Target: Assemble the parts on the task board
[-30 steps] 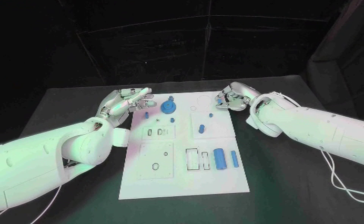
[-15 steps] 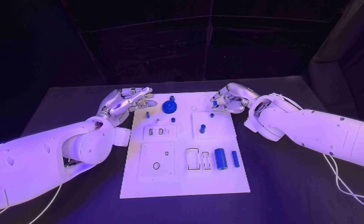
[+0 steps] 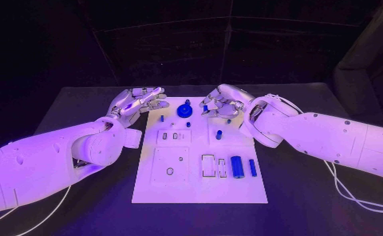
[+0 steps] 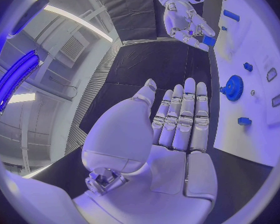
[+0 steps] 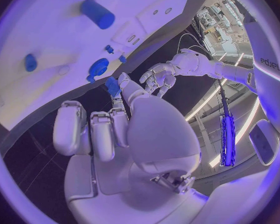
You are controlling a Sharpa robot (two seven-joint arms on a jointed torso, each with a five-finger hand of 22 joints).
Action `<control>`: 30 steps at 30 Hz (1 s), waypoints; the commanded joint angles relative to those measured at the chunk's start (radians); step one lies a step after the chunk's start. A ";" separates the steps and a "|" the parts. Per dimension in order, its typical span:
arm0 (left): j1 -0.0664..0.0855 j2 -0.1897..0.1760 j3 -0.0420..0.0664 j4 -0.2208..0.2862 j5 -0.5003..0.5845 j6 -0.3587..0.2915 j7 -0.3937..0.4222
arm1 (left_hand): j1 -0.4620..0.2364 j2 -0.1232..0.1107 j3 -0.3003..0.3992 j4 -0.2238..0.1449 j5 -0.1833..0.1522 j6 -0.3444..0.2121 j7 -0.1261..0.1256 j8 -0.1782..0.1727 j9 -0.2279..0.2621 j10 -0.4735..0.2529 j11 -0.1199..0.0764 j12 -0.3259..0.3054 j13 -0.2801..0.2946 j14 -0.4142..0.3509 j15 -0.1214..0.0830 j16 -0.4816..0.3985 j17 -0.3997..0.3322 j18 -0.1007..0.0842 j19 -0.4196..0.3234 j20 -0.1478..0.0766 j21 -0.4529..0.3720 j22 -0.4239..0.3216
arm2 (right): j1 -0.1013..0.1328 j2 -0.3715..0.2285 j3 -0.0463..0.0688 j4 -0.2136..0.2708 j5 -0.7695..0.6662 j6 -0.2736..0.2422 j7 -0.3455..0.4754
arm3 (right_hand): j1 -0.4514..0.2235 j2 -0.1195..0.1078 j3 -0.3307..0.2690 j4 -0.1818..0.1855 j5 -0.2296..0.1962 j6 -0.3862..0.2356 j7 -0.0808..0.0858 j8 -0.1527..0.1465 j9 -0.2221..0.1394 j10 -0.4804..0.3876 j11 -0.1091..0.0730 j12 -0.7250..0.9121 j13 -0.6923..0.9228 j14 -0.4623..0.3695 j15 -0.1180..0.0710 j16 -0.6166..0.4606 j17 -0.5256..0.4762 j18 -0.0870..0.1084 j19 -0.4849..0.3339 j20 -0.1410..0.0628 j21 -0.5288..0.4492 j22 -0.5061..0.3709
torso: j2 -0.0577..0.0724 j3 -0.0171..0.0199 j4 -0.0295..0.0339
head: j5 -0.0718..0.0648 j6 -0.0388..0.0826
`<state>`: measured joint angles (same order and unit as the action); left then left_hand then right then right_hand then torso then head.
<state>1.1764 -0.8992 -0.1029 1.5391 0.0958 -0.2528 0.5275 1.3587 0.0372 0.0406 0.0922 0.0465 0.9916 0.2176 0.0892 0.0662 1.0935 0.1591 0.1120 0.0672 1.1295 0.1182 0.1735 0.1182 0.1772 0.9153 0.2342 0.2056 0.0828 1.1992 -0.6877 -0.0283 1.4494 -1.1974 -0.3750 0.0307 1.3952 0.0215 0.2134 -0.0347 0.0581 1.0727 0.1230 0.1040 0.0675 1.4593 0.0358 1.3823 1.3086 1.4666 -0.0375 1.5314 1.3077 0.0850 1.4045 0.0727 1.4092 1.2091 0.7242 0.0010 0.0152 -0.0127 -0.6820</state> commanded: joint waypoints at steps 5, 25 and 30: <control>0.009 0.009 0.001 -0.028 0.007 0.003 0.013 | 0.003 0.006 -0.001 -0.008 0.001 0.006 0.001 -0.004 0.000 0.005 0.001 -0.004 -0.002 0.004 0.000 -0.006 0.001 0.007 0.006 0.001 -0.006 -0.002 | 0.003 0.075 0.000 -0.025 -0.043 0.061 -0.041 | 0.002 0.009 0.008 -0.001 0.007 0.007 0.002 0.004 0.001 0.007 0.002 0.001 0.098 0.086 0.004 0.006 0.177 -0.013 0.005 0.002 0.006 0.001 | -0.004 -0.0119 0.0136 | 0.040 -0.019; 0.023 0.017 0.001 -0.087 0.014 -0.001 0.019 | 0.004 0.007 0.000 -0.009 0.001 0.007 0.000 -0.004 0.000 0.005 0.001 -0.004 -0.002 0.004 0.000 -0.007 0.001 0.007 0.007 0.001 -0.006 -0.002 | -0.040 0.190 -0.020 -0.074 -0.138 0.067 -0.091 | -0.001 0.010 0.012 -0.002 0.013 0.006 0.002 0.002 0.000 0.007 0.002 -0.001 0.096 0.085 0.004 0.005 0.175 -0.013 0.005 0.001 0.006 0.001 | -0.002 -0.0080 0.0102 | 0.080 -0.042; 0.024 0.021 0.001 -0.092 0.014 0.001 0.018 | 0.004 0.007 0.000 -0.009 0.001 0.007 0.000 -0.004 0.000 0.005 0.001 -0.004 -0.002 0.004 0.000 -0.007 0.001 0.007 0.007 0.001 -0.006 -0.002 | -0.048 0.197 -0.030 -0.084 -0.162 0.066 -0.096 | -0.001 0.010 0.013 -0.003 0.014 0.006 0.002 0.002 0.000 0.007 0.002 -0.001 0.096 0.085 0.004 0.005 0.175 -0.013 0.005 0.001 0.006 0.001 | -0.002 -0.0093 0.0141 | 0.075 -0.045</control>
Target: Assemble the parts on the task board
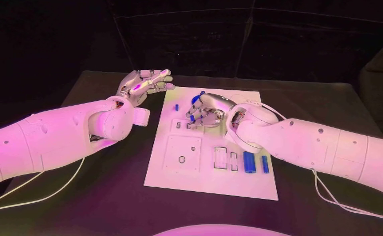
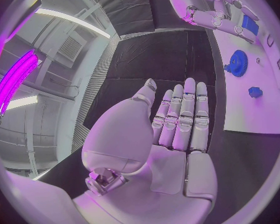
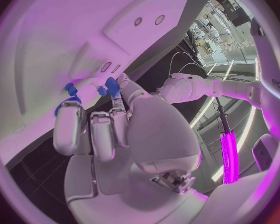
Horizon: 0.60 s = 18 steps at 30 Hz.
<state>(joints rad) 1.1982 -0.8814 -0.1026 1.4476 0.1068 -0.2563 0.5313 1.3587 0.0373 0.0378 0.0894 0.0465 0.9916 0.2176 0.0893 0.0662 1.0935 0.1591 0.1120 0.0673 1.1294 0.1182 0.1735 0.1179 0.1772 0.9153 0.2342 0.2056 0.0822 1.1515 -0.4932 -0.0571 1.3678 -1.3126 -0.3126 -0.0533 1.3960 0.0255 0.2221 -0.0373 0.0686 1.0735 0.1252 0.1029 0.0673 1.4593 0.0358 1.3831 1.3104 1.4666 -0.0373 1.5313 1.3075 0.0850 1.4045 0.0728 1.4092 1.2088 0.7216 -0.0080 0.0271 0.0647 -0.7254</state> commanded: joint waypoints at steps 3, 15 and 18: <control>0.002 0.004 0.001 -0.002 0.003 0.005 0.014 | 0.004 0.007 0.003 -0.006 0.001 0.007 0.000 -0.004 0.000 0.006 0.001 -0.004 -0.002 0.005 0.000 -0.007 0.002 0.007 0.007 0.001 -0.006 -0.002 | -0.003 0.003 -0.003 -0.003 -0.052 0.005 -0.013 | -0.002 0.006 0.004 0.000 0.003 0.006 0.000 0.003 0.001 0.007 0.002 -0.002 0.094 0.085 0.004 0.005 0.175 -0.013 0.005 0.001 0.006 0.002 | 0.000 0.0005 0.0022 | -0.005 -0.001; 0.002 0.009 0.001 -0.007 0.003 0.007 0.013 | 0.004 0.007 0.003 -0.007 0.001 0.007 0.000 -0.004 0.000 0.006 0.001 -0.004 -0.002 0.005 0.000 -0.007 0.002 0.007 0.007 0.001 -0.006 -0.002 | -0.011 0.009 -0.005 -0.011 -0.060 0.030 -0.021 | -0.007 0.003 0.006 0.000 0.004 0.004 0.001 0.001 0.000 0.005 0.003 -0.005 0.091 0.085 0.004 0.004 0.172 -0.013 0.005 0.001 0.005 0.001 | 0.000 -0.0008 0.0008 | -0.010 -0.004; 0.002 0.011 0.001 -0.008 0.003 0.008 0.012 | 0.004 0.007 0.003 -0.007 0.001 0.008 0.000 -0.004 0.000 0.006 0.001 -0.005 -0.002 0.005 0.000 -0.007 0.002 0.007 0.007 0.001 -0.006 -0.002 | -0.012 0.011 -0.005 -0.015 -0.060 0.033 -0.022 | -0.009 0.002 0.006 0.000 0.004 0.003 0.001 0.001 0.000 0.004 0.003 -0.006 0.091 0.085 0.004 0.004 0.172 -0.013 0.005 0.001 0.005 0.001 | 0.000 -0.0003 0.0005 | -0.010 -0.005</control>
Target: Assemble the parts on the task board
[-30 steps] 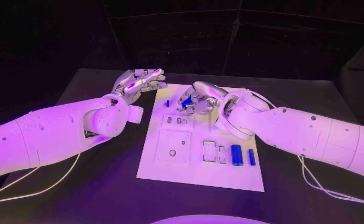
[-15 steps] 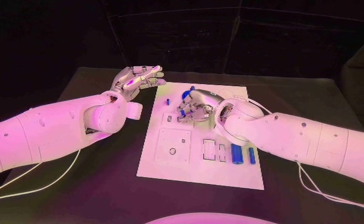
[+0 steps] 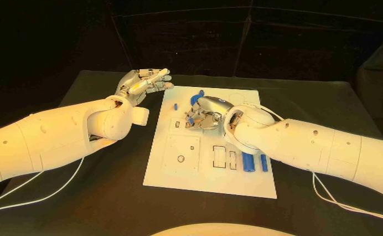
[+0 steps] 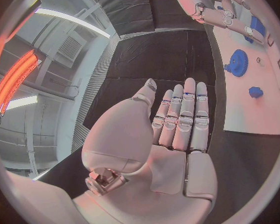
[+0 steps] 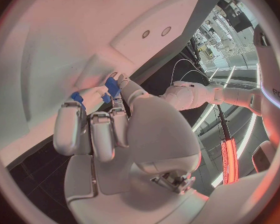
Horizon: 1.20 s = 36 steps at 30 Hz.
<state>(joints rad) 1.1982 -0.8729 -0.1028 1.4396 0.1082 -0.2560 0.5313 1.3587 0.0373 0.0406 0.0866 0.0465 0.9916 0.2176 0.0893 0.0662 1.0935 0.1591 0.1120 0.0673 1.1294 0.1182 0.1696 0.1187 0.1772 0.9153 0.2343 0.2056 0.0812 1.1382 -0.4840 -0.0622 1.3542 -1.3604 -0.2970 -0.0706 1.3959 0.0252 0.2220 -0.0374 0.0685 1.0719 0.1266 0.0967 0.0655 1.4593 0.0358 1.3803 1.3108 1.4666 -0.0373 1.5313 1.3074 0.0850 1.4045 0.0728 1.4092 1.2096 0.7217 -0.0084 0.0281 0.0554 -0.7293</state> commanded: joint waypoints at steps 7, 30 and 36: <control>0.002 0.004 0.001 -0.002 0.002 0.009 0.011 | 0.004 0.007 0.000 -0.004 0.001 0.007 0.000 -0.004 0.000 0.006 0.001 -0.005 -0.002 0.005 0.000 -0.003 0.001 0.007 0.007 0.001 -0.006 -0.001 | -0.002 0.005 0.000 -0.006 -0.013 0.029 -0.009 | -0.011 0.001 0.007 0.000 0.003 0.005 0.000 0.006 0.002 0.004 0.004 -0.004 0.090 0.085 0.004 0.004 0.172 -0.013 0.005 0.001 0.005 0.001 | 0.000 -0.0006 0.0002 | -0.007 -0.001; 0.001 0.009 0.001 -0.009 0.002 0.013 0.007 | 0.004 0.007 0.000 -0.005 0.001 0.008 0.000 -0.005 0.000 0.006 0.001 -0.005 -0.002 0.005 0.000 -0.004 0.001 0.007 0.007 0.001 -0.007 -0.001 | -0.007 0.006 0.000 -0.019 -0.025 0.040 -0.005 | -0.027 -0.015 0.013 -0.003 -0.002 -0.014 0.007 -0.008 -0.001 -0.009 0.009 -0.025 0.073 0.084 0.008 0.002 0.169 -0.013 0.004 0.004 0.004 -0.001 | 0.000 -0.0008 0.0001 | -0.011 -0.007; 0.001 0.010 0.001 -0.010 0.002 0.014 0.007 | 0.004 0.007 0.000 -0.005 0.001 0.008 0.000 -0.005 0.000 0.006 0.001 -0.005 -0.002 0.005 0.000 -0.004 0.001 0.007 0.007 0.001 -0.007 -0.001 | -0.007 0.004 0.000 -0.018 -0.025 0.032 -0.001 | -0.032 -0.020 0.018 -0.006 -0.002 -0.029 0.013 -0.019 -0.002 -0.012 0.014 -0.029 0.070 0.084 0.012 0.002 0.169 -0.013 0.004 0.007 0.003 -0.002 | -0.001 -0.0009 0.0004 | -0.012 -0.007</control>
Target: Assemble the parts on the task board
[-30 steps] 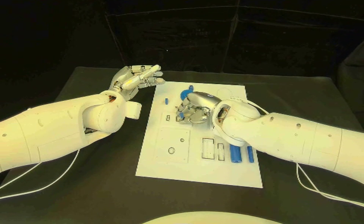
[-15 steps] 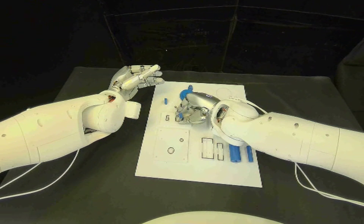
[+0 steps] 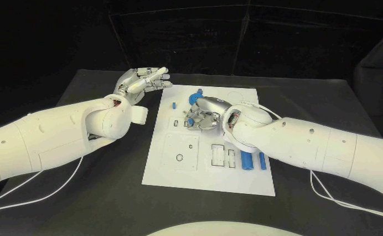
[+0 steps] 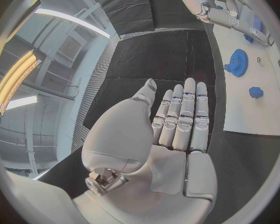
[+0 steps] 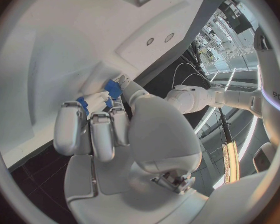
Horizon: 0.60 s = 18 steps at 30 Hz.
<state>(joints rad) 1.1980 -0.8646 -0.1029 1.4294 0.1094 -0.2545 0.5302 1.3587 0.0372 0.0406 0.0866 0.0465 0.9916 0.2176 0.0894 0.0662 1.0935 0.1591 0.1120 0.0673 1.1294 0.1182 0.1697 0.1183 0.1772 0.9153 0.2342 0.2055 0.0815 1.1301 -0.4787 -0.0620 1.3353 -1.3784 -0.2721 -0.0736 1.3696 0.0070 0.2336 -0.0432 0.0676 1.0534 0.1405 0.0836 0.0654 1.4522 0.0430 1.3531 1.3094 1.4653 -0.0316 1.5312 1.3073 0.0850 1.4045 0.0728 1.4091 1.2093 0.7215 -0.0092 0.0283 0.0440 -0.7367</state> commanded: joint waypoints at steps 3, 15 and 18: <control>0.001 0.002 0.001 -0.001 0.001 0.013 0.007 | 0.004 0.007 -0.001 -0.005 0.001 0.008 0.000 -0.005 0.000 0.006 0.001 -0.005 -0.002 0.005 0.000 -0.004 0.001 0.007 0.007 0.001 -0.007 -0.002 | 0.001 -0.003 0.000 0.002 -0.007 0.002 0.005 | -0.006 -0.003 0.009 -0.001 0.000 -0.014 0.000 -0.008 -0.002 -0.004 0.007 -0.001 0.072 0.085 0.007 0.002 0.169 -0.013 0.004 0.007 0.003 -0.001 | 0.000 -0.0001 0.0002 | -0.002 0.000; 0.001 0.003 0.001 -0.002 0.001 0.013 0.007 | 0.004 0.007 -0.001 -0.005 0.001 0.008 0.000 -0.005 0.000 0.006 0.001 -0.005 -0.002 0.005 0.000 -0.004 0.001 0.007 0.007 0.001 -0.007 -0.002 | 0.000 -0.006 0.000 0.004 0.000 -0.008 0.018 | -0.007 -0.004 0.009 -0.002 0.001 -0.016 0.001 -0.009 -0.002 -0.004 0.008 -0.001 0.073 0.085 0.008 0.002 0.169 -0.013 0.004 0.008 0.003 -0.001 | 0.000 -0.0004 0.0001 | -0.004 0.000; 0.001 0.003 0.001 -0.002 0.001 0.014 0.007 | 0.004 0.007 -0.001 -0.005 0.001 0.008 0.000 -0.005 0.000 0.006 0.001 -0.005 -0.002 0.005 0.000 -0.004 0.001 0.007 0.007 0.001 -0.007 -0.002 | 0.000 -0.007 0.000 0.006 0.004 -0.034 0.034 | -0.008 -0.004 0.013 -0.003 0.004 -0.014 0.001 -0.009 -0.001 -0.003 0.009 0.002 0.075 0.086 0.009 0.003 0.172 -0.014 0.006 0.009 0.005 0.002 | 0.000 -0.0005 0.0001 | -0.005 0.000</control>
<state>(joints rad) 1.1978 -0.8629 -0.1030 1.4268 0.1098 -0.2534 0.5296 1.3587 0.0373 0.0406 0.0867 0.0465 0.9916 0.2176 0.0894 0.0662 1.0935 0.1591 0.1120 0.0670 1.1294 0.1182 0.1697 0.1182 0.1772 0.9153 0.2343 0.2056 0.0816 1.1285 -0.4853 -0.0622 1.3379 -1.3784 -0.2773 -0.0652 1.3697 0.0069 0.2420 -0.0485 0.0676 1.0440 0.1409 0.0803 0.0639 1.4486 0.0466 1.3512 1.3098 1.4667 -0.0301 1.5312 1.3081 0.0849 1.4082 0.0765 1.4091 1.2098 0.7215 -0.0096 0.0283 0.0397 -0.7372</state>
